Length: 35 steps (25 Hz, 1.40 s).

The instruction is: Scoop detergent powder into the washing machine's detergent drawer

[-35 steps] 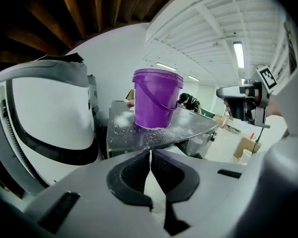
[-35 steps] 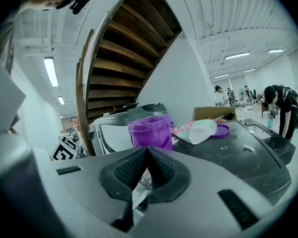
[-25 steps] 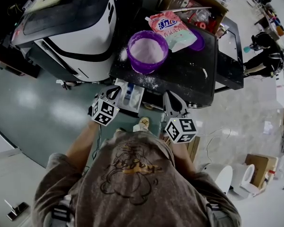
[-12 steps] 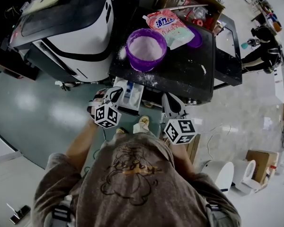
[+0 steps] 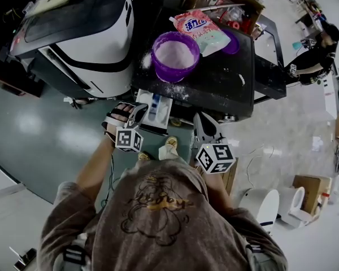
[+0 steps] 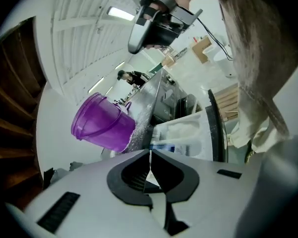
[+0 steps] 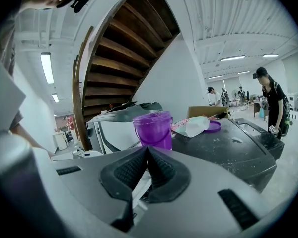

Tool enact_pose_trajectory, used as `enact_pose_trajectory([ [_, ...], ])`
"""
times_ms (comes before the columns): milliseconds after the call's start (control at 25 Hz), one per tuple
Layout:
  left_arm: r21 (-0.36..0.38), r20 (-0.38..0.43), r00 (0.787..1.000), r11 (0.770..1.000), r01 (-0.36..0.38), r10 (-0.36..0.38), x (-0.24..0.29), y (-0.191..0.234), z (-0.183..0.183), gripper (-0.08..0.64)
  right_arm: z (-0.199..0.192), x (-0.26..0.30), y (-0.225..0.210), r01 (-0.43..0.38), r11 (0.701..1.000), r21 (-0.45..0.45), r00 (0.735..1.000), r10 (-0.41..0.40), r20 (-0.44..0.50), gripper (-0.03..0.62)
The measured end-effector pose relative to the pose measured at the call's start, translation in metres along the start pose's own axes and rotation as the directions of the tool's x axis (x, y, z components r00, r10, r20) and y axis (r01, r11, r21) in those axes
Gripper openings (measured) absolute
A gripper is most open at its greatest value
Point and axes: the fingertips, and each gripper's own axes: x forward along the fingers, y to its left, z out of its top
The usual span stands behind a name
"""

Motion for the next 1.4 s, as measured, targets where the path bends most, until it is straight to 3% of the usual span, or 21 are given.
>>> enact_pose_trajectory([
  [240, 0.095, 0.025, 1.0, 0.996, 0.003, -0.005, -0.001, -0.003, -0.001, 0.023, -0.005, -0.011, 0.012, 0.02, 1.0, -0.004, 1.0, -0.02, -0.008, 0.002],
  [360, 0.103, 0.042, 0.999, 0.995, 0.0, -0.005, 0.0, -0.002, -0.001, 0.023, -0.006, -0.02, 0.015, 0.037, 0.999, -0.009, 0.999, -0.038, -0.006, 0.002],
  [440, 0.057, 0.051, 0.999, 0.998, 0.004, -0.007, -0.001, 0.002, -0.002, 0.023, -0.007, -0.026, 0.016, 0.055, 0.998, -0.007, 0.998, -0.055, -0.004, 0.002],
  [520, -0.044, 0.068, 0.998, 0.999, 0.006, -0.003, -0.002, 0.009, -0.001, 0.023, -0.008, -0.032, 0.016, 0.071, 0.997, -0.003, 0.997, -0.071, -0.003, 0.002],
  [640, -0.231, 0.104, 0.994, 0.973, -0.001, 0.026, -0.009, 0.024, -0.001, 0.023, -0.008, -0.036, 0.016, 0.08, 0.997, -0.006, 0.997, -0.08, -0.004, 0.002],
  [720, -0.369, 0.121, 0.991, 0.929, -0.005, 0.054, -0.014, 0.036, -0.003, 0.023, -0.007, -0.036, 0.016, 0.079, 0.997, -0.01, 0.997, -0.079, -0.002, 0.002],
  [800, -0.517, 0.138, 0.987, 0.856, 0.003, 0.08, -0.019, 0.05, -0.006, 0.023, -0.005, -0.034, 0.016, 0.075, 0.997, -0.015, 0.997, -0.075, 0.001, 0.002],
  [920, -0.702, 0.171, 0.978, 0.711, 0.036, 0.118, -0.027, 0.069, -0.009, 0.023, -0.001, -0.031, 0.014, 0.061, 0.998, -0.025, 0.998, -0.061, 0.003, 0.002],
  [1040, -0.824, 0.186, 0.966, 0.564, 0.055, 0.178, -0.037, 0.09, -0.011, 0.023, 0.003, -0.025, 0.009, 0.044, 0.999, -0.028, 0.999, -0.044, 0.008, 0.002],
  [1160, -0.892, 0.183, 0.955, 0.448, 0.061, 0.235, -0.05, 0.108, -0.011, 0.023, 0.009, -0.022, 0.003, 0.025, 0.999, -0.035, 1.0, -0.024, 0.018, 0.002],
  [1240, -0.912, 0.182, 0.947, 0.406, 0.062, 0.264, -0.058, 0.117, -0.008, 0.023, 0.013, -0.019, -0.001, 0.016, 0.999, -0.037, 1.0, -0.015, 0.024, 0.002],
  [1400, -0.932, 0.174, 0.931, 0.358, 0.05, 0.322, -0.076, 0.132, 0.002, 0.023, 0.021, -0.014, -0.008, -0.009, 0.999, -0.044, 0.999, 0.01, 0.036, 0.002],
])
